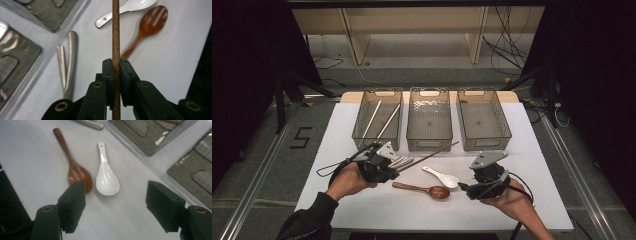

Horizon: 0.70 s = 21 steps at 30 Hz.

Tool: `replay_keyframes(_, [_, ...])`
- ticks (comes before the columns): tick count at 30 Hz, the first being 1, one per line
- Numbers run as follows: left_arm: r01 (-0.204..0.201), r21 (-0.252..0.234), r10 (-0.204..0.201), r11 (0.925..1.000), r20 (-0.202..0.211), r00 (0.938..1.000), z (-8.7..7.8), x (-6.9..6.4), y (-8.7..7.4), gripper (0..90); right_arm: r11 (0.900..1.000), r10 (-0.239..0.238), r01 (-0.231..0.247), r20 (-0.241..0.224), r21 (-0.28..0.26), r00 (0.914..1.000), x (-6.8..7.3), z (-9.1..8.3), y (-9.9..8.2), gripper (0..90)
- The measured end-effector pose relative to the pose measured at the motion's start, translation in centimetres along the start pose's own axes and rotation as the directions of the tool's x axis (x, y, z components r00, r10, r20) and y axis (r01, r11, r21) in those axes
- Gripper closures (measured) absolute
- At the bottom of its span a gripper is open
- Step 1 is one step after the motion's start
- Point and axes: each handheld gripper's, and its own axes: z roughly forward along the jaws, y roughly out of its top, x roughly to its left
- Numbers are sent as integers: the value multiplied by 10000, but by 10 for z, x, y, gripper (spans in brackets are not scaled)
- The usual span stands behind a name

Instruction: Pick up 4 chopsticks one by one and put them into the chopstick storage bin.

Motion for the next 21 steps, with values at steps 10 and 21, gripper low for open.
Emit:
replay_keyframes(10, [795,-534,-816,9954,-380,9959,-9,15,-7,831,9908,1055,-1059,-97,-842,9944,-8,-5,-9,276])
replay_keyframes(21, [1335,-894,-1407,9870,-796,9868,-21,32,-12,832,9866,1290,-1304,-206,-979,9914,-7,-6,-15,259])
